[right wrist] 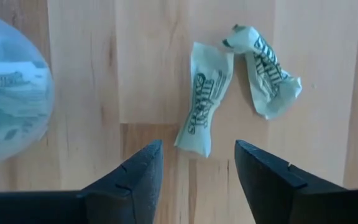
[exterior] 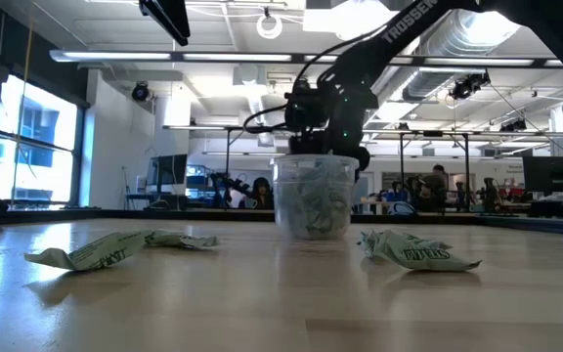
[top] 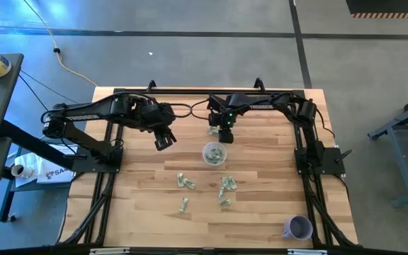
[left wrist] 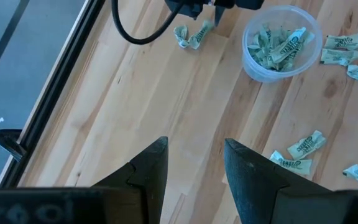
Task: Pick and place Stevia / Truvia into bins
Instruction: Put the white stevia packet into the transparent container
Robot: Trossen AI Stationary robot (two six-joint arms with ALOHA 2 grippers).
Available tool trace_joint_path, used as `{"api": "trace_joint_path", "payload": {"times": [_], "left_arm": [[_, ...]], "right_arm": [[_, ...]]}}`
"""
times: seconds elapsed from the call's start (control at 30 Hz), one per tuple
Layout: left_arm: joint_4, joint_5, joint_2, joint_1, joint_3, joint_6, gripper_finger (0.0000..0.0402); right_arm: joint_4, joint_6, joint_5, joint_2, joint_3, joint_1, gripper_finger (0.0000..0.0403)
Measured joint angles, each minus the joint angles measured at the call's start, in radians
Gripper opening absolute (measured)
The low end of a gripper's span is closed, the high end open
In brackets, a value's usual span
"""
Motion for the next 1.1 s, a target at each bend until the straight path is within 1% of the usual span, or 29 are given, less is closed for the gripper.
{"api": "trace_joint_path", "payload": {"times": [0.17, 0.57, 0.73, 0.87, 1.03, 1.1], "left_arm": [[0.002, 0.0, 0.0, 0.0, 0.0, 0.0, 0.0188], [0.003, 0.0, 0.0, 0.0, 0.0, -0.001, 0.0188], [0.003, 0.0, 0.001, 0.0, 0.0, 0.0, 0.0188], [0.004, 0.0, 0.001, 0.0, 0.0, 0.0, 0.0188], [0.014, -0.013, 0.001, 0.0, 0.0, 0.001, 0.0188], [0.02, -0.014, 0.001, 0.0, 0.0, 0.003, 0.0188]], "right_arm": [[0.027, -0.005, -0.003, 0.0, -0.006, -0.006, 0.0186], [0.051, 0.001, -0.02, 0.031, -0.006, -0.006, 0.0136], [0.055, 0.003, 0.005, 0.031, -0.006, -0.012, 0.012], [0.05, 0.015, 0.029, 0.031, -0.006, -0.029, 0.0087], [0.039, 0.023, 0.035, 0.031, -0.005, -0.045, 0.0018], [0.026, 0.024, 0.038, 0.031, -0.003, -0.046, 0.0009]]}}
